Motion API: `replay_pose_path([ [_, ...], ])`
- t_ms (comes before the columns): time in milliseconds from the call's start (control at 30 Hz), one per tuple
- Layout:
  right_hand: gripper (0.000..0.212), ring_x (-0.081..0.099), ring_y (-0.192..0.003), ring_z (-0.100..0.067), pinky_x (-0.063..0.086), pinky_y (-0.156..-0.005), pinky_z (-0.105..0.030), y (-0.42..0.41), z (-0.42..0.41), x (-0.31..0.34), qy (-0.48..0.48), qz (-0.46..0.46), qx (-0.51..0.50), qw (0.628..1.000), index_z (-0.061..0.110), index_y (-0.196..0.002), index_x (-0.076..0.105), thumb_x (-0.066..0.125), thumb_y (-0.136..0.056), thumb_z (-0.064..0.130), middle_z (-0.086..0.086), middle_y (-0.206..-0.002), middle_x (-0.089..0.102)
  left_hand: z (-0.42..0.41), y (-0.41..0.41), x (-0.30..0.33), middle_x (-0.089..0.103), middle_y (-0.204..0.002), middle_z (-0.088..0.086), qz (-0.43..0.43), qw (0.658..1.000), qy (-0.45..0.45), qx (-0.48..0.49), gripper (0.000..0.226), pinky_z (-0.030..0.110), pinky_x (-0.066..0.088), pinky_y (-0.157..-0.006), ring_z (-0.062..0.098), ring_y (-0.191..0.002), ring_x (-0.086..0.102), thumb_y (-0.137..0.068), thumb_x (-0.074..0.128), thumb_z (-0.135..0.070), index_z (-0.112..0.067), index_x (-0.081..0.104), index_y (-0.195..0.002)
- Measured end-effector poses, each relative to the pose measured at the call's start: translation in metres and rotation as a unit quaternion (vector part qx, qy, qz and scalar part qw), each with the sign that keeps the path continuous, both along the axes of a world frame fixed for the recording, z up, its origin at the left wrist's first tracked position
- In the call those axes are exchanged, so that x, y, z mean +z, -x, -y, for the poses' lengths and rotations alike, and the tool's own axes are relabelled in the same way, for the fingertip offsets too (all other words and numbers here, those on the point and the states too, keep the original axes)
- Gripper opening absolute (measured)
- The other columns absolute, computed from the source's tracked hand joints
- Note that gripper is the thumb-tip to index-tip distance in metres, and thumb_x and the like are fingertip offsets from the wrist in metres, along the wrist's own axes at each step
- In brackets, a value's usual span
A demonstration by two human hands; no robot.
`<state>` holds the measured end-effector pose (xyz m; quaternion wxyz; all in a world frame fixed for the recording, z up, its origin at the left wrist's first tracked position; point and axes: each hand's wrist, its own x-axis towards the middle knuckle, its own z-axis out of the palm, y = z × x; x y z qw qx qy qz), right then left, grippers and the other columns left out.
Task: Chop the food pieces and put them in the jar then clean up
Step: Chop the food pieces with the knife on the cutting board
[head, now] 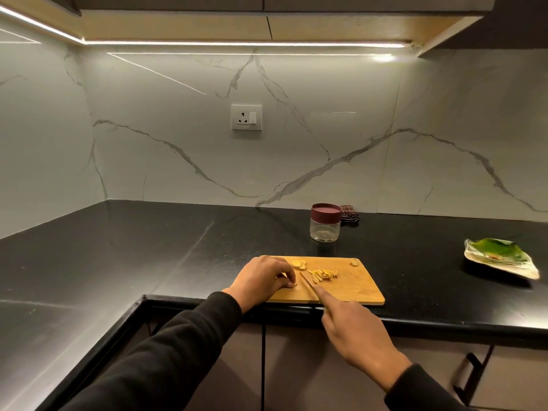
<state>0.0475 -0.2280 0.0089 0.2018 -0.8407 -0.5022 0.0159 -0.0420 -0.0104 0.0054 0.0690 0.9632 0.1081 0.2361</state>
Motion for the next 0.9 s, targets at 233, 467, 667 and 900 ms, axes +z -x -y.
replay_pose_path([
  [233, 0.055, 0.054, -0.070, -0.007, 0.037, -0.055, -0.019, 0.002, -0.012, -0.001, -0.007, -0.006, 0.025, 1.000, 0.042, -0.158, 0.016, 0.036, -0.108, 0.037, 0.009, -0.081, 0.056, 0.002, -0.003, 0.008, 0.073, -0.103, -0.011, -0.015, 1.000, -0.002, 0.006, 0.011, 0.024, 0.055, -0.089, 0.004, -0.093, 0.066, -0.091, 0.071, -0.028, -0.027, 0.077, -0.100],
  [467, 0.055, 0.050, -0.068, -0.006, 0.034, -0.054, -0.018, 0.004, -0.021, 0.000, -0.001, 0.005, 0.034, 0.999, 0.042, -0.159, 0.016, 0.037, -0.108, 0.036, 0.008, -0.085, 0.055, 0.003, -0.004, 0.011, 0.073, -0.107, -0.009, -0.025, 1.000, -0.014, 0.014, 0.014, 0.025, 0.055, -0.091, 0.005, -0.096, 0.066, -0.092, 0.071, -0.029, -0.027, 0.077, -0.104],
  [667, 0.055, 0.052, -0.070, -0.006, 0.035, -0.056, -0.018, 0.002, -0.027, -0.002, 0.000, 0.004, 0.036, 0.999, 0.041, -0.158, 0.017, 0.037, -0.108, 0.036, 0.008, -0.086, 0.057, 0.004, -0.004, 0.011, 0.073, -0.105, -0.009, -0.025, 1.000, -0.015, 0.012, 0.013, 0.024, 0.055, -0.090, 0.005, -0.095, 0.066, -0.091, 0.071, -0.029, -0.026, 0.077, -0.103],
  [900, 0.055, 0.056, -0.076, -0.008, 0.046, -0.065, -0.022, 0.002, -0.031, -0.004, 0.004, 0.005, 0.031, 1.000, 0.040, -0.159, 0.015, 0.036, -0.108, 0.037, 0.007, -0.089, 0.059, 0.004, -0.004, 0.010, 0.074, -0.102, -0.007, -0.013, 1.000, -0.012, 0.011, 0.011, 0.020, 0.055, -0.088, 0.004, -0.093, 0.067, -0.091, 0.072, -0.027, -0.024, 0.077, -0.101],
])
